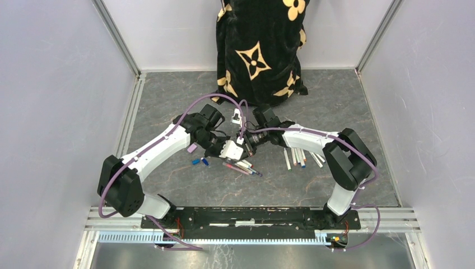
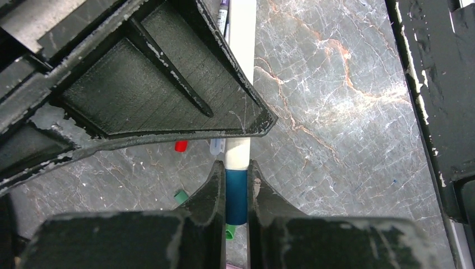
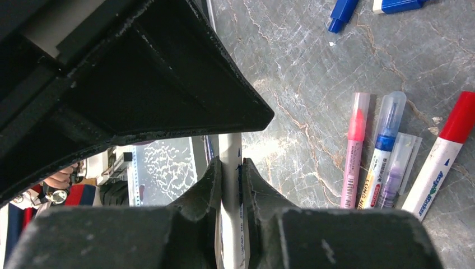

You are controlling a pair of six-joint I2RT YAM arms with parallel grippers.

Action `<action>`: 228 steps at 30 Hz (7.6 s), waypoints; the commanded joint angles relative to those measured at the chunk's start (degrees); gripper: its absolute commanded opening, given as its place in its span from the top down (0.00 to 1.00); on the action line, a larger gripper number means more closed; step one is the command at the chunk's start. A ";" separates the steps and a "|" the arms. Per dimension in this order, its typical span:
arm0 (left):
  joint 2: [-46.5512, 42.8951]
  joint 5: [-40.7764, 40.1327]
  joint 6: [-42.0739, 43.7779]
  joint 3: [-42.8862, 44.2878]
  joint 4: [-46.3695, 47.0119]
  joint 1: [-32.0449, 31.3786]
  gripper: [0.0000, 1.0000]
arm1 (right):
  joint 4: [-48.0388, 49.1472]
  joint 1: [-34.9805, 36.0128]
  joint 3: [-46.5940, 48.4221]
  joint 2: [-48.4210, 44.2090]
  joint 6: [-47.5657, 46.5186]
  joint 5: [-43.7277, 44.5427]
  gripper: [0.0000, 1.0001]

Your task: Open the pen caps

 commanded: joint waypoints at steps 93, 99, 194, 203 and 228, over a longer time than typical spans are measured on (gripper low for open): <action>-2.32 -4.19 -49.60 14.61 14.10 23.69 0.00 | -3.08 8.51 0.36 2.92 -19.90 53.52 0.55; -1.38 -2.39 -46.54 14.83 10.89 23.69 0.00 | -3.54 8.50 -0.85 3.14 -20.94 56.40 0.60; 13.74 -16.86 -16.41 -2.13 23.92 17.32 0.92 | -8.91 -9.74 -15.39 -12.74 -7.65 53.98 1.00; 16.11 -13.78 -18.90 -0.40 22.35 17.27 0.54 | -7.48 -9.70 -16.47 -11.81 -6.80 58.44 0.84; 0.01 -11.95 -41.94 19.27 11.24 20.67 0.05 | -0.95 9.59 -12.35 -12.61 -11.72 52.27 0.64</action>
